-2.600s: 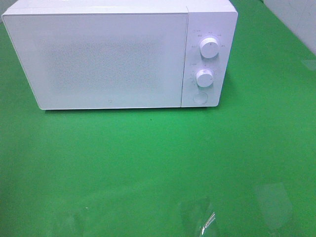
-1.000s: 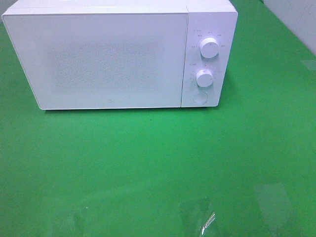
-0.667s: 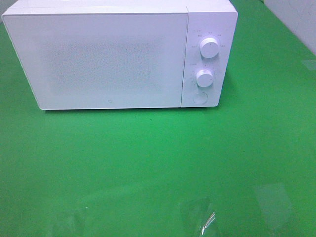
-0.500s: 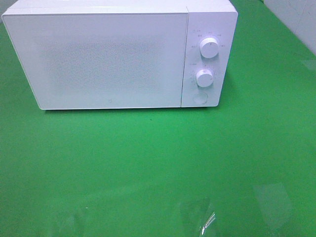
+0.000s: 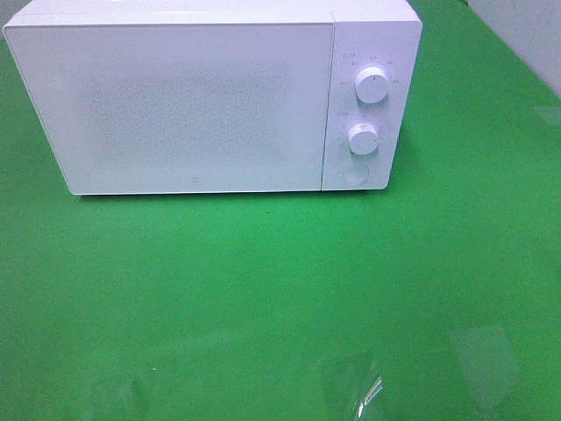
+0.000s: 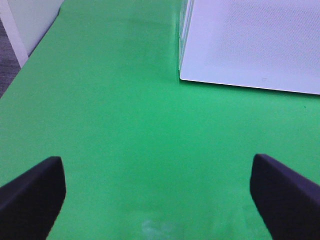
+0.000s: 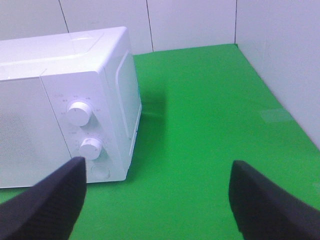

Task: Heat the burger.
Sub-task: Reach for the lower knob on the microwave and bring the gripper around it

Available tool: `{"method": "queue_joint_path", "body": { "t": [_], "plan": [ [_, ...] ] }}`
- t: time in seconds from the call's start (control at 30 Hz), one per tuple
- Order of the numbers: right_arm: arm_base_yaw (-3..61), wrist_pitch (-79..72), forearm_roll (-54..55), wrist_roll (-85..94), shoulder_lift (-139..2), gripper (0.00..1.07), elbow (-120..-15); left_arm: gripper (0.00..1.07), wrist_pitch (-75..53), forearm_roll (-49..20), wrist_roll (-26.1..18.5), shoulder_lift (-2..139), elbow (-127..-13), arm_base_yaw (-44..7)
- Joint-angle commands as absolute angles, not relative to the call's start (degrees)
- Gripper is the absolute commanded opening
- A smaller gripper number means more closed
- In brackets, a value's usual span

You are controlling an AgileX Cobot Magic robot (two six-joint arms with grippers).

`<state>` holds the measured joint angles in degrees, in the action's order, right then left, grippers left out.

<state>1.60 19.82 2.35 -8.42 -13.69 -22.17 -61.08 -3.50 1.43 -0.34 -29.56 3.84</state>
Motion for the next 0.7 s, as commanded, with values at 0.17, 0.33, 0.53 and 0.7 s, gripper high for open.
{"method": "queue_joint_path", "body": {
  "t": [0.17, 0.33, 0.53, 0.7],
  "plan": [
    [1.55, 13.41, 2.41, -8.88, -15.47, 0.75, -21.49, 0.92, -61.31, -3.61, 1.26, -1.15, -29.62, 3.90],
    [1.55, 9.51, 2.41, -8.82, -18.91, 0.75, -21.49, 0.92, -61.31, -3.61, 1.26, -1.15, -29.62, 3.90],
    [1.55, 6.82, 1.38, -8.54, -26.01, 0.75, -21.49, 0.92, -61.31, -3.61, 1.26, -1.15, -29.62, 3.90],
    [1.55, 2.86, 1.26, -8.77, -34.15, 0.75, -21.49, 0.92, -61.31, -3.61, 1.26, -1.15, -29.62, 3.90]
  ]
}}
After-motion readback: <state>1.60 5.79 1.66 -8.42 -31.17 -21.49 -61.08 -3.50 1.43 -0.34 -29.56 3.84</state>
